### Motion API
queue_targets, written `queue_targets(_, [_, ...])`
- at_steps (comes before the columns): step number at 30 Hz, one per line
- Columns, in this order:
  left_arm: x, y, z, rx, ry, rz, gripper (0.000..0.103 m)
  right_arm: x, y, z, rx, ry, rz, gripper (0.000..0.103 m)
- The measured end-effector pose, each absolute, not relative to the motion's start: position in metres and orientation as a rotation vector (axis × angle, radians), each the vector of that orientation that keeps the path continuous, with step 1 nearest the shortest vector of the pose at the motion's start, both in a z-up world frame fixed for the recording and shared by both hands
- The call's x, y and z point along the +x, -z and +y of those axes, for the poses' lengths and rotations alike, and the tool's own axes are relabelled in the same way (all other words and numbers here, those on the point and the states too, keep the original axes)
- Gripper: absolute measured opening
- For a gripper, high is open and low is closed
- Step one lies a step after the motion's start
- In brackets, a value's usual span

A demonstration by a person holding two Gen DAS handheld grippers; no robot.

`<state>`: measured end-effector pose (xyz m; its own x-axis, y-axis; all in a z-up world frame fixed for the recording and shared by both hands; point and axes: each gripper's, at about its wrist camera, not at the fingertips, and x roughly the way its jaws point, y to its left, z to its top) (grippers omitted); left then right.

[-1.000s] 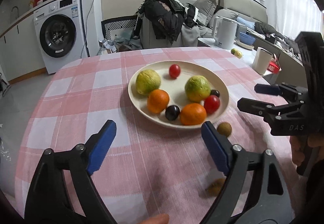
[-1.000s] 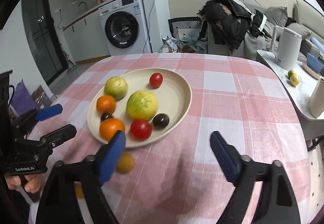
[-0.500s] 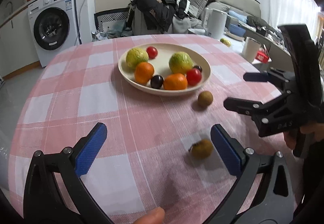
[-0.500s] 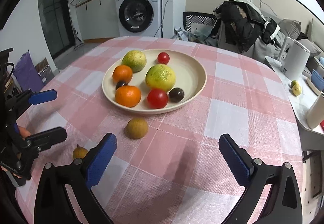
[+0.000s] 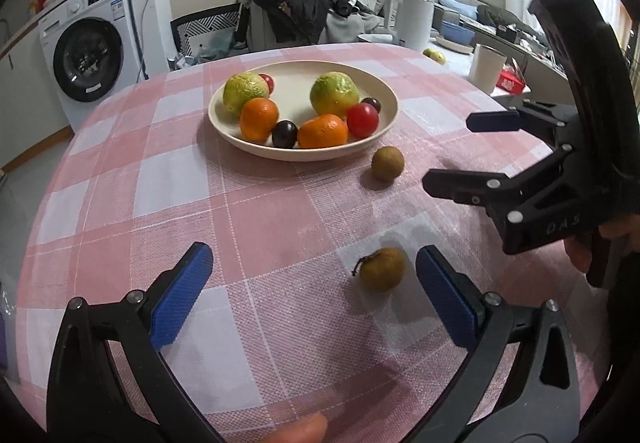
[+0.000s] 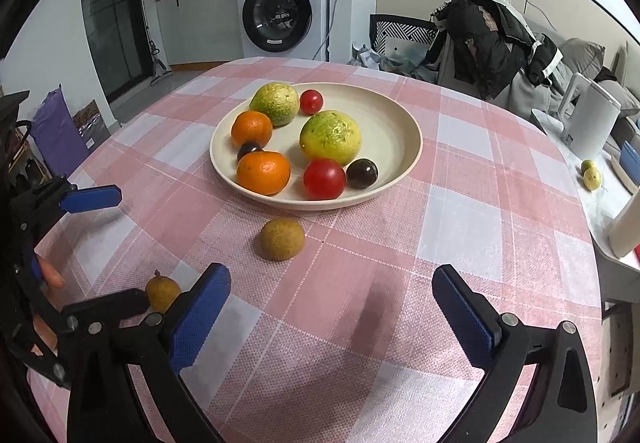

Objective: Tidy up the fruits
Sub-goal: 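Move both tools toward the two small brown fruits, then grasp a small brown fruit with the left tool while the right tool grasps the other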

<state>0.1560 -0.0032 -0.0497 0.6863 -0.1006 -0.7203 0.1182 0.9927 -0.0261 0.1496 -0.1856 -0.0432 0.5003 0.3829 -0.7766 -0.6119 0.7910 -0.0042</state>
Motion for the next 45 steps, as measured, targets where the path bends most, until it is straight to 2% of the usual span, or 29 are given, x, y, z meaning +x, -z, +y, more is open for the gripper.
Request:
queue_targets(7, [0.158, 0.055, -0.016, 0.057, 0.206, 0.845, 0.074, 0.152, 0.044, -0.186, -0.288, -0.608, 0.864, 0.103])
queue_targets(9, [0.159, 0.057, -0.018, 0.058, 0.221, 0.862, 0.069, 0.153, 0.044, -0.186, -0.284, -0.608, 0.866, 0.103])
queue_targets(13, [0.162, 0.063, -0.019, 0.054, 0.246, 0.901, 0.047, 0.153, 0.044, -0.187, -0.279, -0.606, 0.868, 0.103])
queue_targets(15, [0.162, 0.064, -0.02, 0.052, 0.262, 0.906, 0.041, 0.154, 0.045, -0.187, -0.278, -0.606, 0.87, 0.103])
queue_targets(18, [0.161, 0.064, -0.022, 0.051, 0.281, 0.897, 0.026, 0.154, 0.045, -0.188, -0.274, -0.606, 0.87, 0.103])
queue_targets(30, [0.156, 0.052, -0.012, 0.019, 0.259, 0.83, 0.026, 0.156, 0.05, -0.185, -0.276, -0.568, 0.88, 0.101])
queue_targets(31, [0.156, 0.051, -0.01, 0.013, 0.249, 0.823, 0.026, 0.156, 0.05, -0.184, -0.285, -0.556, 0.876, 0.098])
queue_targets(33, [0.156, 0.049, -0.006, 0.006, 0.238, 0.816, 0.026, 0.157, 0.052, -0.182, -0.28, -0.574, 0.901, 0.076])
queue_targets(40, [0.157, 0.047, 0.003, -0.022, 0.208, 0.805, 0.026, 0.157, 0.057, -0.171, -0.262, -0.623, 0.925, 0.074])
queue_targets(45, [0.157, 0.045, 0.005, -0.021, 0.193, 0.794, 0.026, 0.155, 0.063, -0.158, -0.293, -0.639, 0.936, 0.056])
